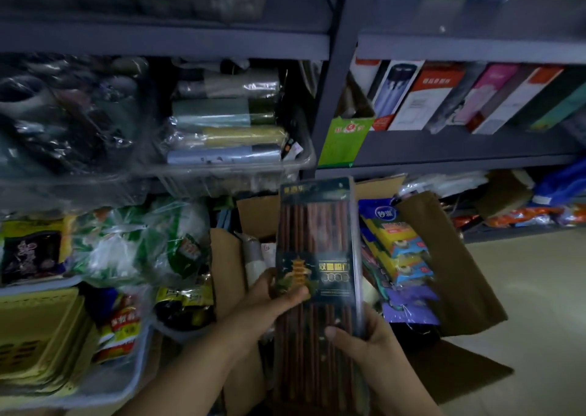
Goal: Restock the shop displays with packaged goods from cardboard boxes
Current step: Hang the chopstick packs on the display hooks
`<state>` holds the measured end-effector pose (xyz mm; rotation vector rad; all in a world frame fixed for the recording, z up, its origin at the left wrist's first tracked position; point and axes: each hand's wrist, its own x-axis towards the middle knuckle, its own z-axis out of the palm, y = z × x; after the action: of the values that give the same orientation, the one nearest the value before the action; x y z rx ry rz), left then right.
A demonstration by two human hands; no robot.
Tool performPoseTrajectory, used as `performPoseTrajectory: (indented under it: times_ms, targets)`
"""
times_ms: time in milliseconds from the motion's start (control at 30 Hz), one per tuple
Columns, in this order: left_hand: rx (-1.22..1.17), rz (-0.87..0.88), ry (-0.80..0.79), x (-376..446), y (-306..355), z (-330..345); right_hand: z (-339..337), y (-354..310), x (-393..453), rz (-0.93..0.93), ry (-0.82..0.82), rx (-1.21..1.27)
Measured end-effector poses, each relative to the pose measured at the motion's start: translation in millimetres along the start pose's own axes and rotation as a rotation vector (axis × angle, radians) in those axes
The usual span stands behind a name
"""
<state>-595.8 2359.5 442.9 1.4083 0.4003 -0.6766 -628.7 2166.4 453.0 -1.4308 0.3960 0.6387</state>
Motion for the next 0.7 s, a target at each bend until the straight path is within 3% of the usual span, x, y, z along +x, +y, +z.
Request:
performPoseTrajectory:
  times_ms: [133, 333, 433, 533, 633, 700]
  targets:
    - [-0.147, 0.104, 0.086, -10, 14, -9, 17, -16, -2, -0.08, 0.021, -0.012]
    - [-0.275, 0.157, 0.102, -40, 32, -28, 28, -30, 12, 0.055, 0.094, 0.177]
    - [-0.32, 0.171, 0.175, -60, 37, -37, 46, -43, 10, -0.039, 0.004, 0.071]
    - [-0.358, 0.222, 0.25, -82, 42, -57, 68, -54, 7, -0.099, -0.088, 0.15]
    - [-0.377, 0.257, 0.282, -103, 47, -87, 100, -73, -1, -0.19, -0.298, 0.191]
    - [-0.376, 0.302, 0.304, -117, 50, -110, 125, -78, 2, -0.259, -0.324, 0.151]
